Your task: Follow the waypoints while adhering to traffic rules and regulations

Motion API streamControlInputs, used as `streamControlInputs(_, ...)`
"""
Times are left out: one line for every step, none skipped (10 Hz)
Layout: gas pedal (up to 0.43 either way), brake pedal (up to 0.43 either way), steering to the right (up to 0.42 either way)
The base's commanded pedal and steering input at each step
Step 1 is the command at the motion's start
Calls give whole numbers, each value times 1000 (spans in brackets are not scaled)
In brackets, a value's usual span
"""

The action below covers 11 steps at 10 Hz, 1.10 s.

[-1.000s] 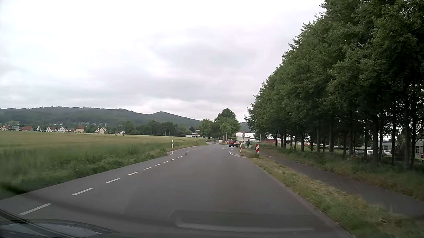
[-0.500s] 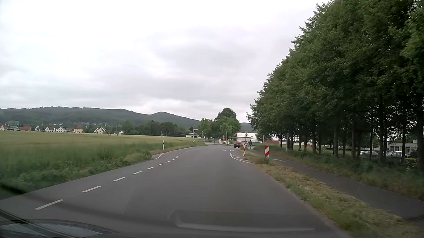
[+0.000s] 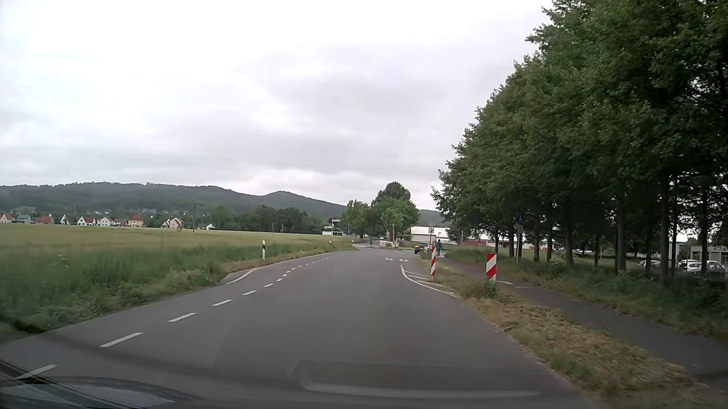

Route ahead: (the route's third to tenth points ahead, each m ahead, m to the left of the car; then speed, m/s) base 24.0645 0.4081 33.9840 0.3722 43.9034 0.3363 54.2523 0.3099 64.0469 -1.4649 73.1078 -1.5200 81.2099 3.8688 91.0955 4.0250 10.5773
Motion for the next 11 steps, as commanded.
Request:
streamControlInputs(0, 0, -14)
streamControlInputs(28, 0, -17)
streamControlInputs(39, 0, -18)
streamControlInputs(59, 0, -18)
streamControlInputs(59, 0, -18)
streamControlInputs(67, 0, -18)
streamControlInputs(67, 0, -18)
streamControlInputs(67, 0, -18)
streamControlInputs(79, 0, -17)
streamControlInputs(79, 0, -12)
streamControlInputs(79, 0, -7)
